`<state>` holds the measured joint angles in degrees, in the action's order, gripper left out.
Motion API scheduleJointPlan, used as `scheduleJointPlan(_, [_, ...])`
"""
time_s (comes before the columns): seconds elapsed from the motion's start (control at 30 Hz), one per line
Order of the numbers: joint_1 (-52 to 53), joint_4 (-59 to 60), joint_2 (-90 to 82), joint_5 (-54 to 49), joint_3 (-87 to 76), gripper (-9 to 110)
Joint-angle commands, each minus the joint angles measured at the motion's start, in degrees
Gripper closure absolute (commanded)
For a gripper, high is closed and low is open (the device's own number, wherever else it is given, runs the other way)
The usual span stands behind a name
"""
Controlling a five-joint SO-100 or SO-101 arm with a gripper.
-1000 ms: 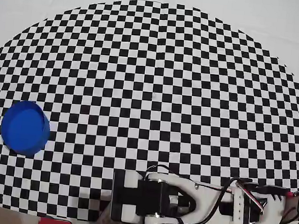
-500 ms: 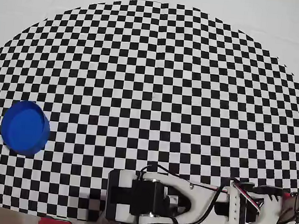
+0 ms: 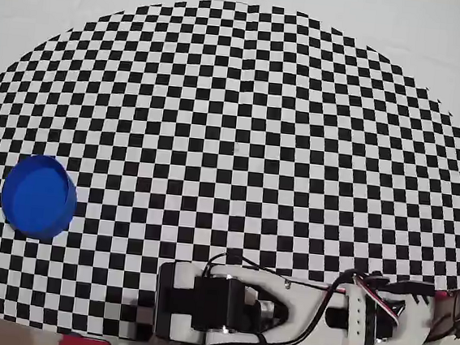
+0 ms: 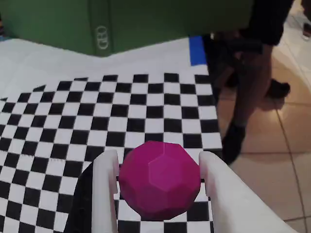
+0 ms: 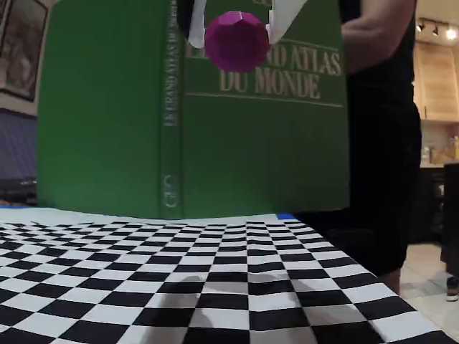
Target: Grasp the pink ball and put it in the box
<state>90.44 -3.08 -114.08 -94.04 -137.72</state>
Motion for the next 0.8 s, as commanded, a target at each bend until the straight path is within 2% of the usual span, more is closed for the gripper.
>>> scheduleJointPlan(0.0, [-1.41, 0.18, -2.64, 0.18, 0.18, 101])
scheduleJointPlan(0.77, [-16.00, 0.18, -2.64, 0.00, 0.26, 101])
